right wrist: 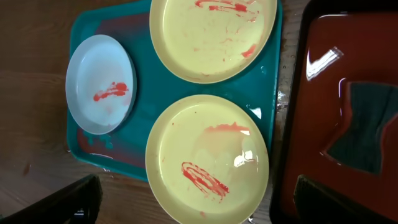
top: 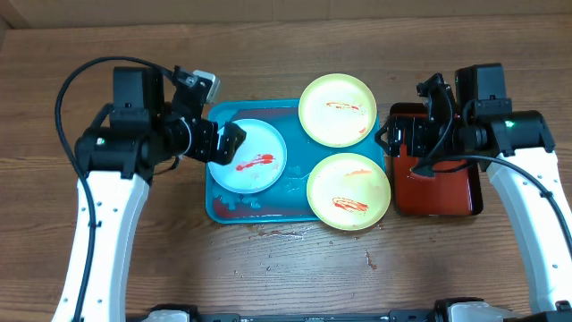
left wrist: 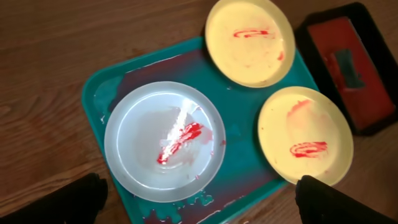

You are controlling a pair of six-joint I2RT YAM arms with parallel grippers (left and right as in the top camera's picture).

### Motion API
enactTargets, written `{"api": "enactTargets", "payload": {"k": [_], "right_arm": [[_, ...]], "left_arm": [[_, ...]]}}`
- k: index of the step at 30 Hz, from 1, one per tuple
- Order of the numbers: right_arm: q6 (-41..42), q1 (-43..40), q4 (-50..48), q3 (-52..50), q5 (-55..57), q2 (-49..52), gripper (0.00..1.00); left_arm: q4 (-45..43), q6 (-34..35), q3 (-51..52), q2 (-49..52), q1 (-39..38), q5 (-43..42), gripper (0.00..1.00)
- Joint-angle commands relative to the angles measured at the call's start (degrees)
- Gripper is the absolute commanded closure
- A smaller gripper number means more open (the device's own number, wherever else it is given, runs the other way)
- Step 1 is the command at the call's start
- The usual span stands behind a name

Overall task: Clean dirty plates on tray and stack at the side
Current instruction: 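Move the left gripper to the white plate's left rim and grip it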

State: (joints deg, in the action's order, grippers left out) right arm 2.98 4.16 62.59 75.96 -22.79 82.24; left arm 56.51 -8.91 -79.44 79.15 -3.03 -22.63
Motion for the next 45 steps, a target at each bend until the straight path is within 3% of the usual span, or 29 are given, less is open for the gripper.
{"api": "enactTargets", "payload": {"k": [1,14,23,27,33,45], "right_arm": [[-0.02,0.28,-0.35,1.64,-0.87,-0.46,0.0],[-0.07,0.28,-5.38,1.51,-0.81,-0.44,0.0],[-0.09,0.28,-5.05,1.27,2.19,0.35,0.0],[-0.09,0.28,-5.05,1.27,2.16,1.38,0.0],[-0.04,0.28,-5.03,1.27,2.14,3.5,0.0],[-0.09,0.28,-4.68,1.25,2.38,4.07,0.0]], "left_arm": [[-1.44,2.71,-1.36,4.07,-0.39,3.13,0.0],[-6.16,-4.5,-2.38,19.52,-0.42,8.68,0.07],[-13.22,-9.64,-4.28,29.29,-0.44,12.35,0.17],[-10.05,-12.09,-10.21,35.23,-0.68,12.35,0.19],[1.44,-17.77,-21.24,43.06,-1.2,12.61,0.26],[5.01,-20.0,-21.9,51.41,-1.18,14.14,0.42]]}}
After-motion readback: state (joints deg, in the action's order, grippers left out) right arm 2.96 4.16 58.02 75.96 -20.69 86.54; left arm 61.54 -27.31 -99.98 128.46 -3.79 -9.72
